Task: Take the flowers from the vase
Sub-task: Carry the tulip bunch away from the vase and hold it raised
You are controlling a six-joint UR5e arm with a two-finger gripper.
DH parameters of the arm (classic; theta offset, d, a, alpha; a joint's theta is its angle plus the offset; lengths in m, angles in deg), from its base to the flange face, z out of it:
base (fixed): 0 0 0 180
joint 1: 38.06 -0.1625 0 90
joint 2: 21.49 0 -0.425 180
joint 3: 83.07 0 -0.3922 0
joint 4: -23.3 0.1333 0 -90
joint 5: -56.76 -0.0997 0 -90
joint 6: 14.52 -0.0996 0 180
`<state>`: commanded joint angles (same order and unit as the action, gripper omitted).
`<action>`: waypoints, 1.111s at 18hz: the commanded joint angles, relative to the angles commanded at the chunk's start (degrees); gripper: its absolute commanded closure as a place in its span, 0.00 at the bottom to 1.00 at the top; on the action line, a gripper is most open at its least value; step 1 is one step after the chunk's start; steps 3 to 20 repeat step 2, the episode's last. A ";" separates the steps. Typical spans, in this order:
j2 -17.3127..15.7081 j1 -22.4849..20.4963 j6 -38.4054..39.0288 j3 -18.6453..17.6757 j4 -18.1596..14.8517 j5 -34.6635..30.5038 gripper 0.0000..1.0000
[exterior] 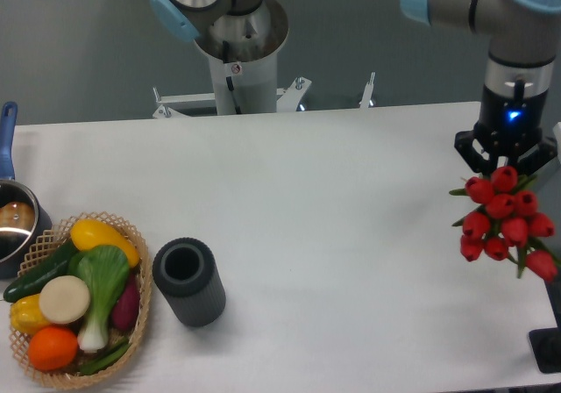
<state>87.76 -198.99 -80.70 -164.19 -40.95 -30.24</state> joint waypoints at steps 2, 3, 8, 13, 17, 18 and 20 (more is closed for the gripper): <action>0.26 0.52 -0.17 0.00 -1.75 -2.81 0.97; 0.26 0.52 -0.17 0.00 -1.75 -2.81 0.97; 0.26 0.52 -0.17 0.00 -1.75 -2.81 0.97; 0.26 0.52 -0.17 0.00 -1.75 -2.81 0.97; 0.26 0.52 -0.17 0.00 -1.75 -2.81 0.97; 0.26 0.52 -0.17 0.00 -1.75 -2.81 0.97; 0.26 0.52 -0.17 0.00 -1.75 -2.81 0.97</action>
